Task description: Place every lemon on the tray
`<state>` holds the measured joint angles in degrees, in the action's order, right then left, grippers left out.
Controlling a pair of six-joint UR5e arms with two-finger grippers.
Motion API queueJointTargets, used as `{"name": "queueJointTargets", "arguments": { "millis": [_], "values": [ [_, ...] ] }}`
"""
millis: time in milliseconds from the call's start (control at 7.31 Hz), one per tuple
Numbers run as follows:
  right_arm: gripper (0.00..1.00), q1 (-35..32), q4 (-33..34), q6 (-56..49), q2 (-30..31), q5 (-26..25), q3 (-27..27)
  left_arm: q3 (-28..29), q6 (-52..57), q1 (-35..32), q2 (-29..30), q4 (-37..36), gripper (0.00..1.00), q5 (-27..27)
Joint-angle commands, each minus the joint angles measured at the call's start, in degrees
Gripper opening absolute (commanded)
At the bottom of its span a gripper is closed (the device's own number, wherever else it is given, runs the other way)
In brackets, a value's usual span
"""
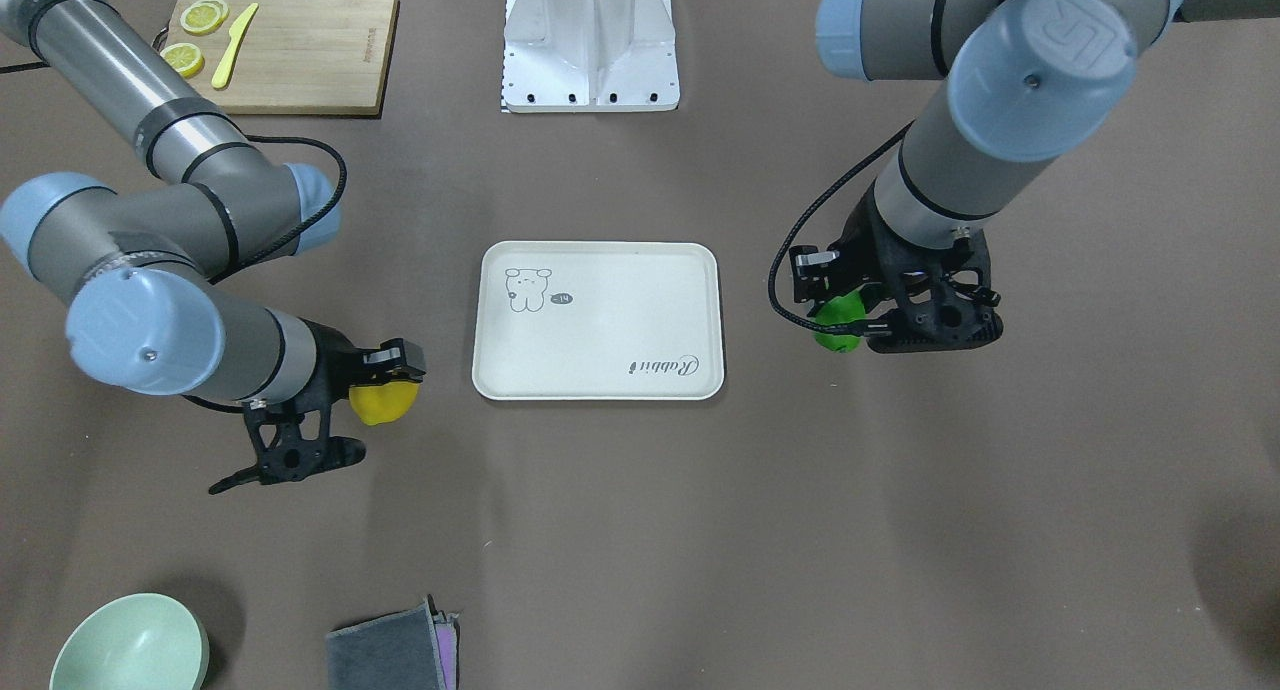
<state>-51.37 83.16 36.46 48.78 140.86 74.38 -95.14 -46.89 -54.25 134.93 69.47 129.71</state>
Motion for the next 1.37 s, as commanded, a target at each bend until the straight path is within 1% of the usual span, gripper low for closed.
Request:
{"name": "queueJointTargets", "arguments": {
  "millis": [0, 137, 274, 411, 547, 684, 958, 1095, 1232],
  "values": [
    [0.23, 3.3, -4.1, -0.5, -2.7, -1.3, -2.8, 0.1, -3.8, 3.6, 1.4, 0.6, 0.0, -3.3],
    [0.23, 5.0, -4.1, -0.6, -3.8, -1.3, -4.4, 0.9, -5.4, 5.7, 2.4, 0.6, 0.0, -4.9],
    [0.23, 5.7, -4.1, -0.6, -4.5, -1.0, -5.5, 2.1, -6.7, 7.1, 3.6, 0.6, 0.0, -4.9],
    [0.23, 7.0, -4.1, -0.7, -4.5, -0.4, -5.6, 2.7, -9.2, 8.8, 4.4, 1.3, 0.0, -6.1],
    [0.22, 7.9, -4.1, -0.6, -4.5, 0.3, -5.8, 4.2, -11.4, 10.4, 4.6, 4.0, 0.0, -7.9],
    [0.22, 7.8, -3.9, -0.8, -4.5, 3.2, -5.7, 7.1, -12.9, 11.7, 5.6, 6.5, 0.0, -8.4],
    [0.23, 7.7, -3.5, -0.9, -4.1, 5.6, -5.7, 8.7, -13.7, 14.4, 6.0, 7.0, 0.0, -11.5],
    [0.4, 7.7, -3.5, -0.9, -3.7, 5.4, -5.8, 8.9, -14.8, 15.4, 5.9, 8.2, 0.0, -11.8],
    [0.67, 7.7, -3.7, -1.0, -3.3, 5.3, -5.9, 9.9, -16.1, 15.9, 5.9, 9.4, 0.0, -11.8]
  ]
}}
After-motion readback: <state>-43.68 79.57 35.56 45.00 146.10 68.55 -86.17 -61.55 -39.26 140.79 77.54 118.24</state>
